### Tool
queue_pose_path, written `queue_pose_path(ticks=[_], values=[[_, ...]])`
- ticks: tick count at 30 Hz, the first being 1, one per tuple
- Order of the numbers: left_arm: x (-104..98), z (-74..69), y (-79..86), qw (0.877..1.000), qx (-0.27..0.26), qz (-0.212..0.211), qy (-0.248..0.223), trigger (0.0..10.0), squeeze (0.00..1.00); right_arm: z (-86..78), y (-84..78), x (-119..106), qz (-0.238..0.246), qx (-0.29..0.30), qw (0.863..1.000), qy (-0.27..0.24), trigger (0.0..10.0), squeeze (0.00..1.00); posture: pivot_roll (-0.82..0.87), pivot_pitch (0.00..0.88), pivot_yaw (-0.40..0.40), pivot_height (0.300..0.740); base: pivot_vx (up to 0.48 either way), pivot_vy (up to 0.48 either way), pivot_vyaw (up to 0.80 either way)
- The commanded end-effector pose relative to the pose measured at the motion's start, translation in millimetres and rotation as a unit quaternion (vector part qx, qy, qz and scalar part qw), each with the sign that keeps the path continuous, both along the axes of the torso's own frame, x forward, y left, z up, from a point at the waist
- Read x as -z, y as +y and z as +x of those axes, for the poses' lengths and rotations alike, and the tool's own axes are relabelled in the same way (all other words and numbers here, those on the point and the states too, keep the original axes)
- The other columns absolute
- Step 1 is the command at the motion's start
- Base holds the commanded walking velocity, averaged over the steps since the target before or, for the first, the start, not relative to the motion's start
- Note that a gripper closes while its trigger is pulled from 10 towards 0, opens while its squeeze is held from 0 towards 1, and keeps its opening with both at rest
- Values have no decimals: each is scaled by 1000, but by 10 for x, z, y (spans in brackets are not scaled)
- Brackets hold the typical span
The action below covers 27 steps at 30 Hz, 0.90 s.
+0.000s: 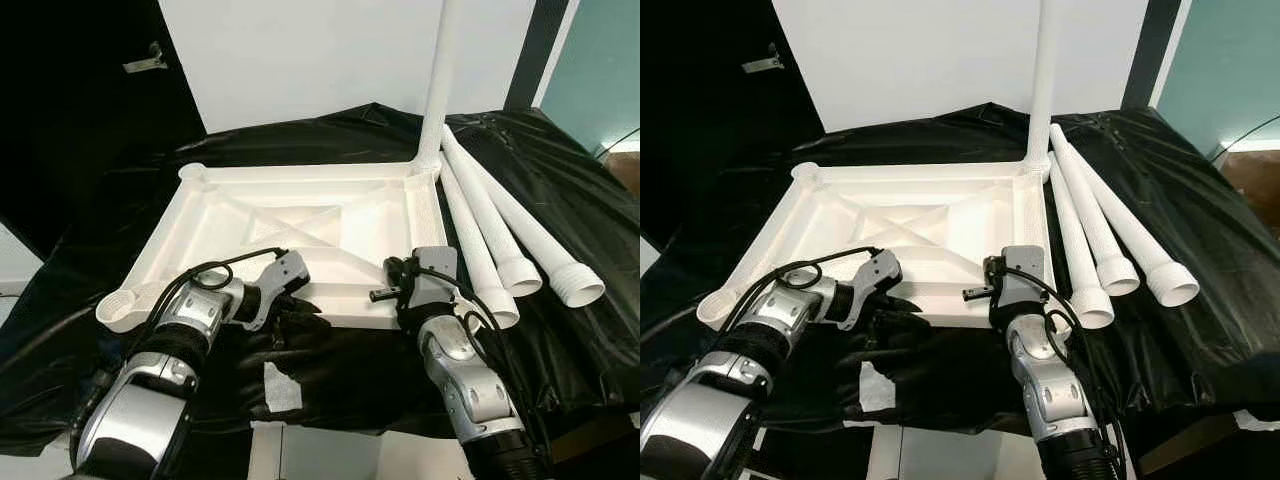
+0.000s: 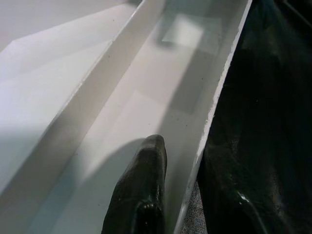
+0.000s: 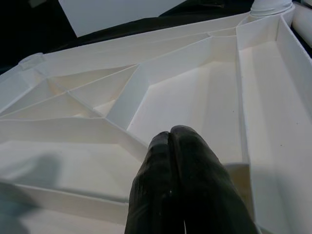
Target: Building children table
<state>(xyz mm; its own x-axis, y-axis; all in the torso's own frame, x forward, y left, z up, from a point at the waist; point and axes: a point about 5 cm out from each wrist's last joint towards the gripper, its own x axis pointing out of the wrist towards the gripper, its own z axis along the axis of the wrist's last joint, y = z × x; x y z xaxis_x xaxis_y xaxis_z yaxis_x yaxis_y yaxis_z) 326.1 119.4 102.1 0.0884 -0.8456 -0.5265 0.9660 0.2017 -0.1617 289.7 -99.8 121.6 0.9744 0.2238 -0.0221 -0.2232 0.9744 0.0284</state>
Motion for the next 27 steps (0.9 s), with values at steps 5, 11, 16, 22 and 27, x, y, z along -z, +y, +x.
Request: queue_pose_path(ticks=[5, 11, 16, 22, 27], values=[[364, 48, 156, 939, -334, 33, -71, 0, 0, -10, 20, 26, 5, -5, 1000, 8, 10000, 0, -136, 22, 65, 740, 0, 0, 0], [359, -12, 23, 924, -373, -23, -86, 0, 0, -18, 25, 37, 4, -7, 1000, 10, 10000, 0, -134, 24, 62, 740, 0, 0, 0], [395, -65, -12, 928, -364, -22, -78, 0, 86, -18, 21, 39, 4, -6, 1000, 11, 10000, 0, -134, 24, 62, 740, 0, 0, 0], [403, -178, -75, 941, -317, -15, -116, 3647, 98, -13, 13, 40, 4, -5, 1000, 12, 10000, 0, -133, 26, 61, 740, 0, 0, 0], [339, -153, 1, 944, -303, -14, -132, 10000, 1000, -11, 12, 42, 4, -4, 1000, 12, 10000, 0, -133, 25, 64, 740, 0, 0, 0]])
